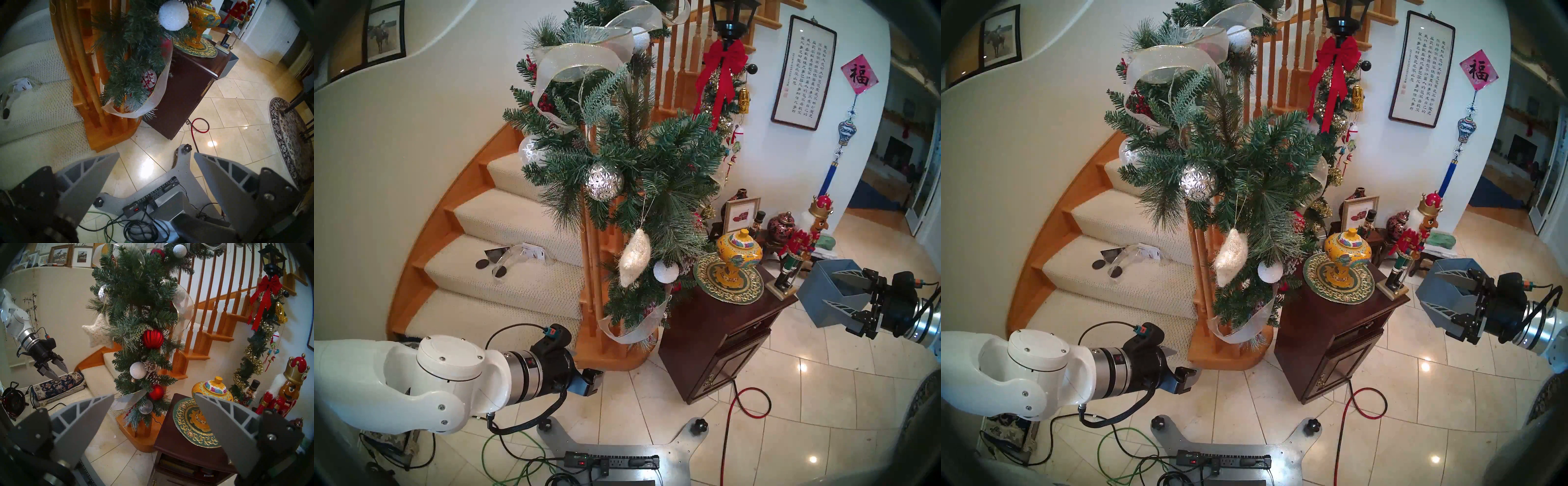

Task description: Hang the ornament onto the Christmas-tree-style decoration

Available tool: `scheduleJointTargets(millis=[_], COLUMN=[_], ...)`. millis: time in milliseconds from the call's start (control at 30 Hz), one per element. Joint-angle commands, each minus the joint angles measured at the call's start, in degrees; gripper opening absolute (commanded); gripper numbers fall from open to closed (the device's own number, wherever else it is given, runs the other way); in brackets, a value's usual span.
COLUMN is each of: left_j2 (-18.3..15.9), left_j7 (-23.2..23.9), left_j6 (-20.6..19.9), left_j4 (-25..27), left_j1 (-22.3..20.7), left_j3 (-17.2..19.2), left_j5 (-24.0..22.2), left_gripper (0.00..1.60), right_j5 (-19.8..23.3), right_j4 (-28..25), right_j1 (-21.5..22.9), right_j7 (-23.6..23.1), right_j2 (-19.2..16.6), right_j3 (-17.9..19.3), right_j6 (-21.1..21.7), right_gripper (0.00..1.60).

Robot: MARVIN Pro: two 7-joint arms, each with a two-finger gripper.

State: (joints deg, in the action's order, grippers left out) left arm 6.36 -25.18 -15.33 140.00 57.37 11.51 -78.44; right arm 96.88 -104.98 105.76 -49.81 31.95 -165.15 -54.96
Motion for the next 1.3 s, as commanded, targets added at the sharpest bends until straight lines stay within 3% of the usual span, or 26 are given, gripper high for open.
scheduleJointTargets(millis=[0,200,467,700,1267], left_j2=[-0.36,-0.52,-0.62,-0.63,-0.63], left_j7=[0.41,0.47,0.59,1.72,10.22], left_j6=[3.6,6.48,9.77,14.95,25.35], left_j4=[0.0,-0.03,-3.89,-7.55,-10.93], left_j1=[0.64,1.15,0.86,0.39,1.24], left_j3=[-0.34,-0.88,-0.35,0.82,0.66], left_j5=[3.86,6.85,11.19,14.04,18.23], left_gripper=[1.6,1.6,1.6,1.6,1.6], right_j5=[0.29,0.39,0.46,0.59,0.77], right_j4=[0.08,0.06,0.01,0.0,-0.05], right_j1=[0.26,0.25,0.24,0.23,0.18], right_j7=[-3.88,-3.77,-3.3,-3.36,-3.0], right_j2=[-0.01,-0.01,-0.01,-0.01,0.0], right_j3=[0.15,0.15,0.15,0.15,0.15], right_j6=[-0.04,-0.04,-0.04,-0.04,-0.04], right_gripper=[1.6,1.6,1.6,1.6,1.6])
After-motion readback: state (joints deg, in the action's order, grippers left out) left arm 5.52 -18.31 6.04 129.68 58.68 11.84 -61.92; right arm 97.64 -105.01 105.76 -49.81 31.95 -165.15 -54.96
